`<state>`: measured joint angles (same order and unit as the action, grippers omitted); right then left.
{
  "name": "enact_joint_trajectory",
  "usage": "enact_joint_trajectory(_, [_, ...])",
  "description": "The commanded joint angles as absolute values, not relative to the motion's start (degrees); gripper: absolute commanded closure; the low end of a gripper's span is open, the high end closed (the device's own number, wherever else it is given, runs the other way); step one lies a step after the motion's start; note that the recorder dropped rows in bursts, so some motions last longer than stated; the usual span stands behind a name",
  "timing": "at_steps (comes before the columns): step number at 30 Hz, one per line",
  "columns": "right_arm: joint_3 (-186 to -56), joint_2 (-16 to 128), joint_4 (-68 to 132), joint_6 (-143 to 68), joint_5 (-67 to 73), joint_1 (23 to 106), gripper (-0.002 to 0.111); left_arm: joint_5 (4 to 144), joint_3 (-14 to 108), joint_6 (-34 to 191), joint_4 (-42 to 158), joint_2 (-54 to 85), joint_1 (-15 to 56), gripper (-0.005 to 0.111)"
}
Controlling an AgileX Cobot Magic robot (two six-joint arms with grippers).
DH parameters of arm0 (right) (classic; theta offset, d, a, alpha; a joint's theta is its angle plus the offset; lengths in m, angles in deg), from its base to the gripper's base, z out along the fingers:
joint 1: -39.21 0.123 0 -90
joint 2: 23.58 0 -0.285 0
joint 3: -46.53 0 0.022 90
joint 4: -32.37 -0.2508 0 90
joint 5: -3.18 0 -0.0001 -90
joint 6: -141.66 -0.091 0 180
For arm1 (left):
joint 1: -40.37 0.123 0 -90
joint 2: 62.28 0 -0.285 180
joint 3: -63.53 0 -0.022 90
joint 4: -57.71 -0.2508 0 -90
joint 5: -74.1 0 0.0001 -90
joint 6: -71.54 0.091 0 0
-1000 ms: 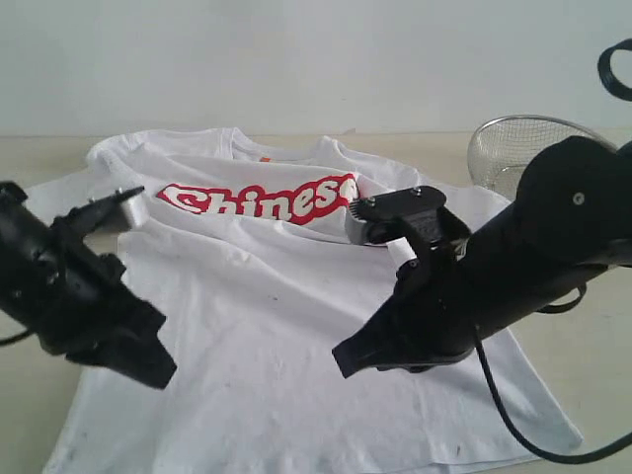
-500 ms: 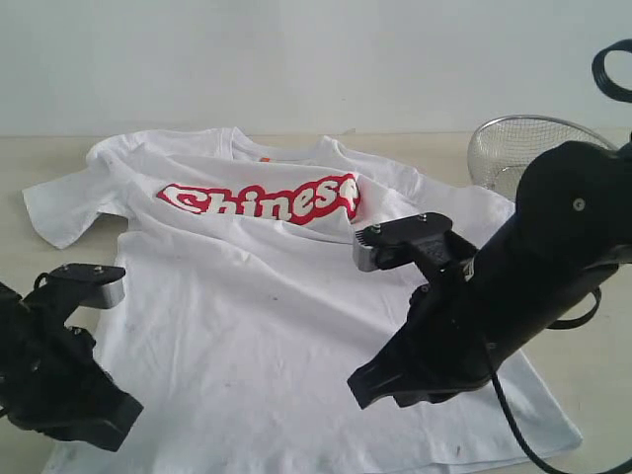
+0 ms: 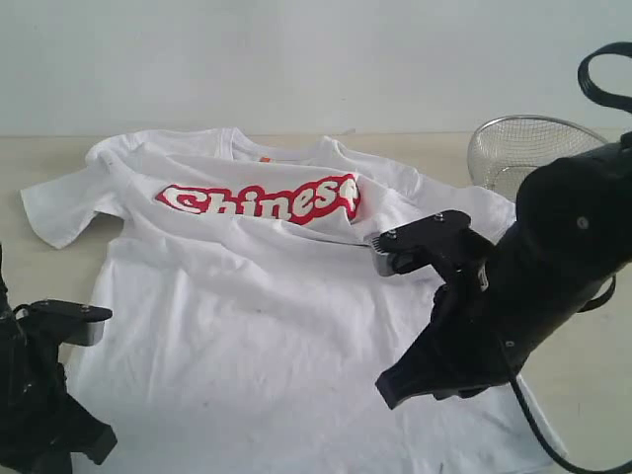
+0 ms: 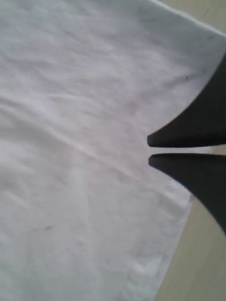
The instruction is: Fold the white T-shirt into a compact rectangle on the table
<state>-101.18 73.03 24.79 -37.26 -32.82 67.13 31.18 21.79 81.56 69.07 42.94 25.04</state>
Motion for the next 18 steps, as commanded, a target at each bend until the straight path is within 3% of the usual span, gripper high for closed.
enact_joint_trajectory(1, [-100.90,72.66,26.91,-38.34,-37.66,67.07,0.108,28.83,20.69,79.41,64.28,44.50,24.96,0.102])
enact_joint_trajectory(6, [-100.90,72.77,26.91,-38.34,-40.86,67.07,0.108,25.26,20.69,79.91,64.51,43.38,24.96,0.102])
enact_joint_trajectory(12, [-100.90,72.77,29.04,-38.34,-40.13,67.07,0.108,23.61,20.69,80.48,65.60,30.35,24.96,0.102])
enact_joint_trajectory(18, [-100.90,73.44,31.65,-40.99,-38.82,67.07,0.108,31.95,20.69,90.53,77.78,19.76,24.96,0.102])
